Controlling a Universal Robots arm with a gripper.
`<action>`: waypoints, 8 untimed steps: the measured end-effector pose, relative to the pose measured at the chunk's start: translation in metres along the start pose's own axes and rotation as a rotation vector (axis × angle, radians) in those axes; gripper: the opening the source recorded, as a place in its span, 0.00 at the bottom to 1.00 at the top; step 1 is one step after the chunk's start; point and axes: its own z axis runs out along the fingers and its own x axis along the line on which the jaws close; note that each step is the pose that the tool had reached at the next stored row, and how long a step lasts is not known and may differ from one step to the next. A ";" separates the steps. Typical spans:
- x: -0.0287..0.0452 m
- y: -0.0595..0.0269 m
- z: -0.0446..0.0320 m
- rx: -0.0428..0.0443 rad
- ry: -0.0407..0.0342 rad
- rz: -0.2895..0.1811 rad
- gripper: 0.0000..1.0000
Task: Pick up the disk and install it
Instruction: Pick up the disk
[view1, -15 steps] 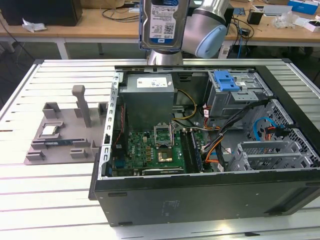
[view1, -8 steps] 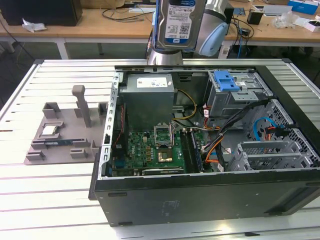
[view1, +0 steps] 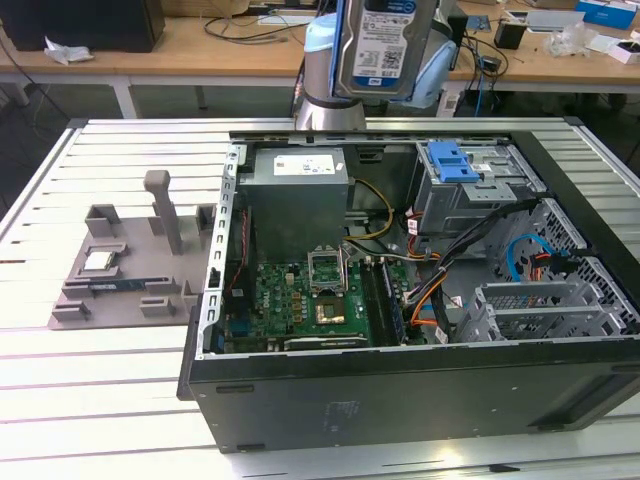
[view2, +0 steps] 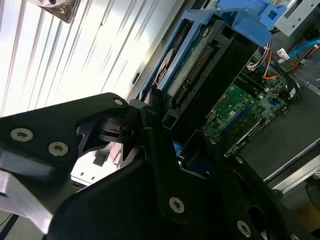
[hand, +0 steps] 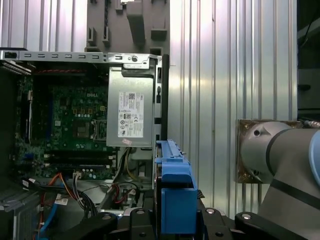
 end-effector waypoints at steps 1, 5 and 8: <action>0.0001 -0.0054 -0.0003 -0.0004 -0.0001 0.000 0.37; 0.0003 -0.0195 -0.0010 -0.0013 0.0000 0.000 0.37; 0.0006 -0.0332 -0.0016 -0.0023 -0.0001 0.000 0.37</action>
